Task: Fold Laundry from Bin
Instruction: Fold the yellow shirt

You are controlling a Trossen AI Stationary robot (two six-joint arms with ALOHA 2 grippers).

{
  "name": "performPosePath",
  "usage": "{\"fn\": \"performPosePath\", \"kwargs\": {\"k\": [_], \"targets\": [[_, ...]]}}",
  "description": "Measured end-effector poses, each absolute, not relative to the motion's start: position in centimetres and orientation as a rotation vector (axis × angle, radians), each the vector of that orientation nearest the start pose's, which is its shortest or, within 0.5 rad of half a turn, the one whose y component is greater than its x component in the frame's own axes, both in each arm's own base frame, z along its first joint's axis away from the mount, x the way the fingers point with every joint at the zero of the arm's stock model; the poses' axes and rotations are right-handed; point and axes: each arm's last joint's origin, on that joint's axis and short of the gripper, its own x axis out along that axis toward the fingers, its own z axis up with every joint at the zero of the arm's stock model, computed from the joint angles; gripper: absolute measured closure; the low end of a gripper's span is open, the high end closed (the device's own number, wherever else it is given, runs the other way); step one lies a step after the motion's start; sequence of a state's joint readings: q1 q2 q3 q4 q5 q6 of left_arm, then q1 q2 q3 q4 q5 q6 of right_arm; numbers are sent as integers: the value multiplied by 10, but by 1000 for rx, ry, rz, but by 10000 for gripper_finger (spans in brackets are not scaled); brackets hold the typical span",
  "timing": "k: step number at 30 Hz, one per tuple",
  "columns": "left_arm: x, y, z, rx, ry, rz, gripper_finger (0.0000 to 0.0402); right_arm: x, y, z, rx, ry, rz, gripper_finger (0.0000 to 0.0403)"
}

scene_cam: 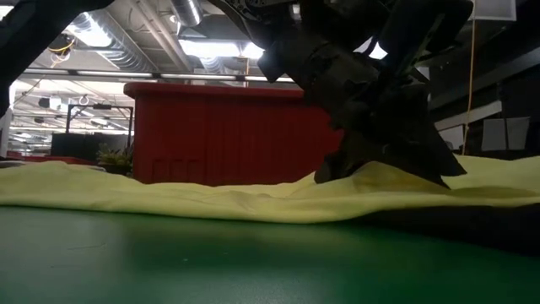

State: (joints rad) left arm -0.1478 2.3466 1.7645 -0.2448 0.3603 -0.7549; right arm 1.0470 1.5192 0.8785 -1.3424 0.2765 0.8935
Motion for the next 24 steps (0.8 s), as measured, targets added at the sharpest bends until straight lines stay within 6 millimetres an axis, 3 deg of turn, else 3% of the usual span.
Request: {"fn": "performPosePath", "kwargs": {"k": [14,24], "targets": [[502,-81,141,-800,944,-125,395,104,167,186,-556,1607,-263,400],[501,-88,141,-652,914,-132,308,104,166,185,-557,1610,-264,401]]}}
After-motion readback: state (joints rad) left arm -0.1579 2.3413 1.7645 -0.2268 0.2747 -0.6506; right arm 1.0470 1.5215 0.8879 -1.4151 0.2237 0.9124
